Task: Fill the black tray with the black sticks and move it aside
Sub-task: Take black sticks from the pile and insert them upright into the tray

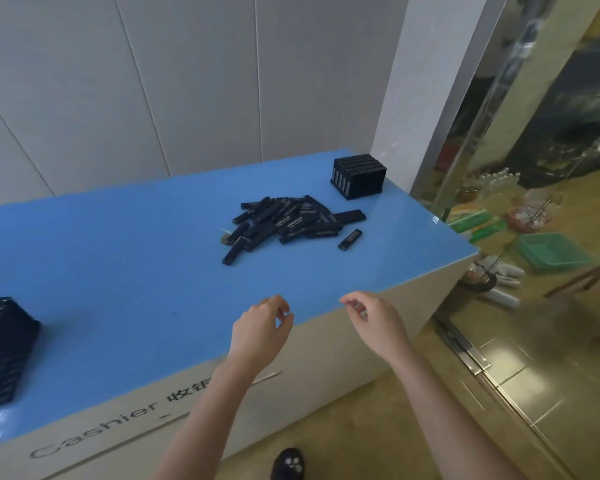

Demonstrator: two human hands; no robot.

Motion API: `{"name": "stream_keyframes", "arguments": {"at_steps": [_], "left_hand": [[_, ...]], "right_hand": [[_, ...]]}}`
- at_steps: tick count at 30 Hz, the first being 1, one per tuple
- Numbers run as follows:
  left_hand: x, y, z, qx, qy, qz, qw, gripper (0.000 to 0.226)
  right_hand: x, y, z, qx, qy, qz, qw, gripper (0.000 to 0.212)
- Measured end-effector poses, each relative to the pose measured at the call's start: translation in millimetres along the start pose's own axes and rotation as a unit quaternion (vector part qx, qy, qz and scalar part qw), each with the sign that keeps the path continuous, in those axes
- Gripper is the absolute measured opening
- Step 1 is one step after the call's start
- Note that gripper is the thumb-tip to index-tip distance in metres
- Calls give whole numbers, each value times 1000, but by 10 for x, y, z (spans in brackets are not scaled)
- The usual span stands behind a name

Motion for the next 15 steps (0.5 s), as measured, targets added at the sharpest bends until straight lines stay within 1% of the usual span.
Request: {"name": "stream_keyframes", "arguments": {"at_steps": [6,11,15], "left_hand": [[-638,-226,-264,4,5,-4,1000,19],[-1250,-404,-526,18,3,-2,1000,19],[-1697,-473,-673,18,2,-9,1000,19]], "right_hand": [[-606,141,-359,-8,9,9,1000,19],[-1227,371,-604,21,7,40,999,18],[-1726,554,-727,32,22,40,998,19]]}}
Point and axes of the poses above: each hand's wrist, its own x-axis away from the middle knuckle, its own y-axis out of the back of the hand, z = x × y, the point moved 1 cm from there along -x, towards the middle knuckle, and after that the axes turned 3 degrees about x, right-handed, at the moved point
